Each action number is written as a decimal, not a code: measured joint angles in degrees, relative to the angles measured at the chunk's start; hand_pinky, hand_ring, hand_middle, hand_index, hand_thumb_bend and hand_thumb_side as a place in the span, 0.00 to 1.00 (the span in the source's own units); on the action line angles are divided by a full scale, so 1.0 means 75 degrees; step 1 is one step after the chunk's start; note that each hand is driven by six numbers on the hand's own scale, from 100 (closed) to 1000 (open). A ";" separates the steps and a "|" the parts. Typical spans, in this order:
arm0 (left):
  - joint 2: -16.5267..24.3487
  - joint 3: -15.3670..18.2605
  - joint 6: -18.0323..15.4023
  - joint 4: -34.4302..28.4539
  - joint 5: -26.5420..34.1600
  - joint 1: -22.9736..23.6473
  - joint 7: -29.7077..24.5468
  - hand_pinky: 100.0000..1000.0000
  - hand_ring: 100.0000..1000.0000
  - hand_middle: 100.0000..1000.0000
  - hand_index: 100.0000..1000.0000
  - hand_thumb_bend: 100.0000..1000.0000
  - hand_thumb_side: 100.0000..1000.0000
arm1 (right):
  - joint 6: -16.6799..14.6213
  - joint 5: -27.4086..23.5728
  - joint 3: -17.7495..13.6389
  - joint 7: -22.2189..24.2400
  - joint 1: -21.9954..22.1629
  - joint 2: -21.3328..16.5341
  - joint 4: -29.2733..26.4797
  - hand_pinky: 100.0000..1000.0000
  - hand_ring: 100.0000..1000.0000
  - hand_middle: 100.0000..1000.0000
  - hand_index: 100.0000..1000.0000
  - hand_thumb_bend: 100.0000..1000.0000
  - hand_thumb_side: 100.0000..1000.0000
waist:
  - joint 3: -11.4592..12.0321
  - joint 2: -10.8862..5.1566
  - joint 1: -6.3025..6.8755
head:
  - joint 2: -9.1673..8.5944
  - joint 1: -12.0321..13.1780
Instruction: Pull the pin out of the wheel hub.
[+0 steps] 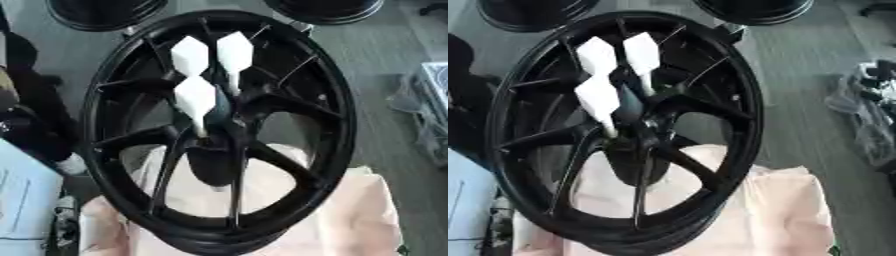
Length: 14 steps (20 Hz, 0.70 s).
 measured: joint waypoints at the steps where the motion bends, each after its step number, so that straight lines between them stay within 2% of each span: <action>1: 0.0000 -0.0002 -0.0001 0.0000 0.0002 0.0003 -0.0006 0.52 0.73 0.62 0.67 0.08 0.79 | -0.0006 -0.0042 0.0054 0.0038 -0.0126 -0.0236 -0.0056 0.79 0.81 0.74 0.81 0.00 0.48 | 0.0020 -0.0023 -0.0009 | 0.0035 -0.0006; 4: 0.0003 -0.0044 -0.0002 0.0002 0.0007 0.0019 -0.0025 0.52 0.73 0.62 0.67 0.09 0.79 | -0.0019 -0.0144 0.0295 0.0173 -0.0675 -0.0984 -0.0150 0.79 0.81 0.74 0.81 0.00 0.42 | 0.0113 -0.0093 -0.0031 | 0.0109 -0.0034; 8: 0.0013 -0.0078 0.0009 0.0004 0.0023 0.0054 -0.0067 0.52 0.73 0.62 0.67 0.09 0.79 | -0.0005 -0.0251 0.0770 0.0418 -0.1630 -0.1881 -0.0081 0.79 0.81 0.74 0.81 0.00 0.41 | 0.0242 -0.0207 -0.0081 | 0.0174 -0.0096; 14: 0.0116 -0.0148 0.0027 0.0019 0.0039 0.0084 -0.0133 0.52 0.73 0.62 0.67 0.09 0.79 | 0.0078 -0.0051 0.1574 0.1166 -0.3004 -0.2582 0.0378 0.80 0.81 0.73 0.81 0.00 0.32 | 0.0431 -0.0302 -0.0223 | 0.0178 -0.0256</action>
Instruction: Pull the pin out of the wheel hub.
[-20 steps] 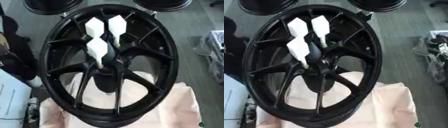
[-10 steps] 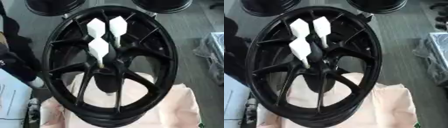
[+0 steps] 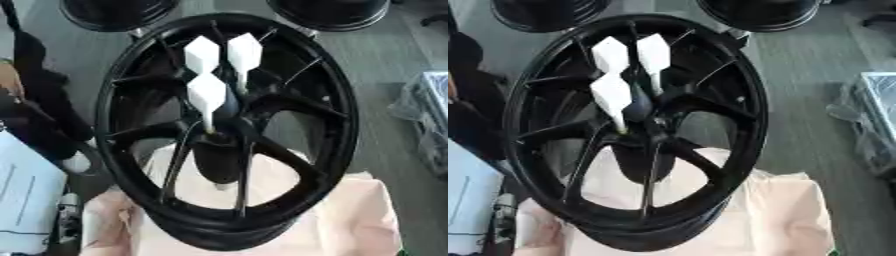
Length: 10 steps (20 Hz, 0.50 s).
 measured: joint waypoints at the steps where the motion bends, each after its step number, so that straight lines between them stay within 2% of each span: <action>1: 0.0031 -0.0018 0.0002 0.0008 0.0000 0.0001 -0.0013 0.52 0.73 0.62 0.67 0.09 0.79 | 0.0013 0.0114 0.0138 0.0131 -0.0211 -0.0052 0.0101 0.81 0.81 0.74 0.82 0.00 0.27 | 0.0040 -0.0015 -0.0027 | 0.0000 -0.0027; 5: 0.0113 -0.0067 0.0012 0.0031 0.0001 0.0004 -0.0065 0.51 0.73 0.62 0.67 0.09 0.79 | -0.0022 0.0786 0.0677 0.0683 -0.0902 -0.0158 0.0526 0.82 0.82 0.75 0.82 0.00 0.17 | 0.0170 -0.0071 -0.0165 | 0.0000 -0.0064; 10: 0.0166 -0.0086 0.0027 0.0034 0.0001 0.0046 -0.0084 0.51 0.73 0.62 0.67 0.09 0.79 | -0.0172 0.1699 0.1146 0.1459 -0.1552 -0.0084 0.1142 0.83 0.84 0.78 0.84 0.00 0.12 | 0.0264 -0.0095 -0.0191 | 0.0001 -0.0105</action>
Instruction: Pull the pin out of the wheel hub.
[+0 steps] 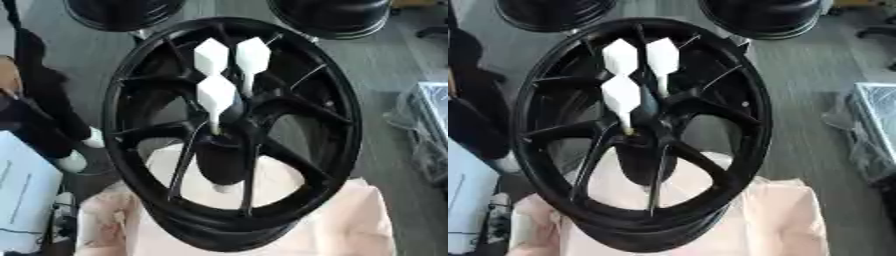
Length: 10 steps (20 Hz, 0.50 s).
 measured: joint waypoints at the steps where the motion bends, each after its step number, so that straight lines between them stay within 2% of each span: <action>1: 0.0000 0.0000 0.0000 0.0001 0.0000 0.0010 0.0000 0.51 0.73 0.62 0.67 0.09 0.79 | -0.0036 0.0193 0.0075 0.0212 -0.0140 0.0077 0.0133 0.84 0.84 0.80 0.85 0.00 0.11 | 0.0007 -0.0009 -0.0007 | 0.0000 -0.0006; 6: 0.0000 -0.0005 0.0002 0.0032 0.0000 0.0029 -0.0003 0.51 0.73 0.62 0.66 0.09 0.78 | -0.0262 0.1284 0.0400 0.1466 -0.0916 0.0699 0.1033 0.85 0.85 0.81 0.85 0.00 0.12 | 0.0012 -0.0067 -0.0013 | 0.0000 -0.0056; 10: 0.0000 -0.0006 0.0001 0.0044 0.0006 0.0077 0.0000 0.51 0.73 0.62 0.66 0.09 0.78 | -0.0537 0.2149 0.0531 0.2159 -0.1338 0.1307 0.1826 0.85 0.87 0.84 0.86 0.00 0.12 | 0.0012 -0.0094 0.0000 | 0.0001 -0.0062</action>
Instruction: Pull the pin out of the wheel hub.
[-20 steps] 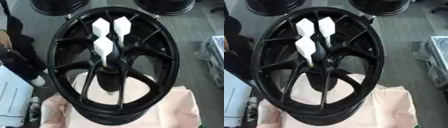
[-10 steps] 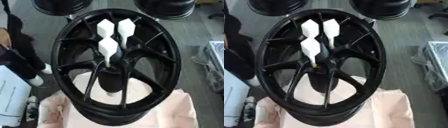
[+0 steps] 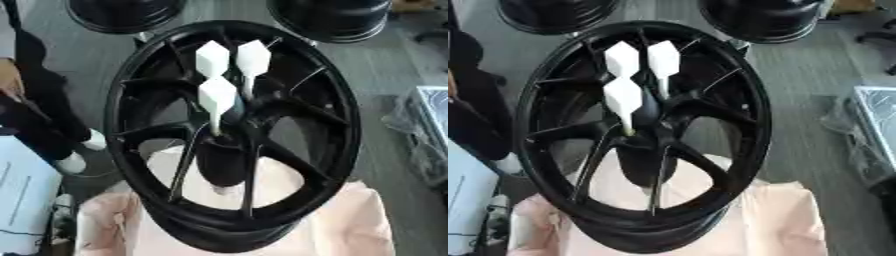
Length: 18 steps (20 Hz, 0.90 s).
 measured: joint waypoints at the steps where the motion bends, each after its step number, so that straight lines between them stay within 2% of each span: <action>1: 0.0000 0.0001 -0.0002 0.0000 0.0005 0.0005 0.0004 0.51 0.73 0.62 0.66 0.09 0.78 | -0.0063 0.0164 0.0000 0.0126 -0.0069 0.0151 0.0171 0.85 0.87 0.84 0.86 0.00 0.17 | 0.0000 -0.0013 0.0004 | 0.0000 0.0000; 4: 0.0001 0.0015 -0.0013 0.0001 0.0026 0.0016 0.0074 0.51 0.73 0.62 0.66 0.10 0.78 | -0.0218 0.0529 -0.0002 0.0492 -0.0251 0.0547 0.0565 0.86 0.88 0.84 0.87 0.00 0.19 | -0.0004 -0.0024 0.0006 | 0.0000 0.0019; 8: 0.0070 0.0115 -0.0023 0.0004 0.0109 0.0071 0.0376 0.51 0.73 0.62 0.66 0.10 0.77 | -0.0433 0.1204 -0.0001 0.0897 -0.0425 0.0793 0.0741 0.86 0.87 0.83 0.88 0.00 0.18 | -0.0013 -0.0047 -0.0026 | 0.0000 0.0079; 12: 0.0108 0.0207 0.0017 0.0055 0.0256 0.0083 0.0804 0.51 0.73 0.62 0.65 0.11 0.77 | -0.0600 0.1908 -0.0004 0.1115 -0.0611 0.0997 0.0743 0.85 0.84 0.78 0.86 0.00 0.24 | -0.0014 -0.0053 -0.0045 | 0.0000 0.0084; 16: 0.0130 0.0251 0.0047 0.0094 0.0372 0.0129 0.1049 0.51 0.73 0.62 0.65 0.11 0.77 | -0.0667 0.2653 -0.0005 0.1342 -0.0750 0.1300 0.0729 0.84 0.83 0.77 0.85 0.00 0.39 | -0.0014 -0.0063 -0.0045 | 0.0000 0.0088; 18: 0.0131 0.0260 0.0056 0.0096 0.0408 0.0136 0.1110 0.51 0.73 0.62 0.65 0.11 0.77 | -0.0689 0.3111 -0.0005 0.1494 -0.0775 0.1451 0.0670 0.83 0.83 0.77 0.85 0.00 0.41 | -0.0018 -0.0067 -0.0042 | 0.0000 0.0106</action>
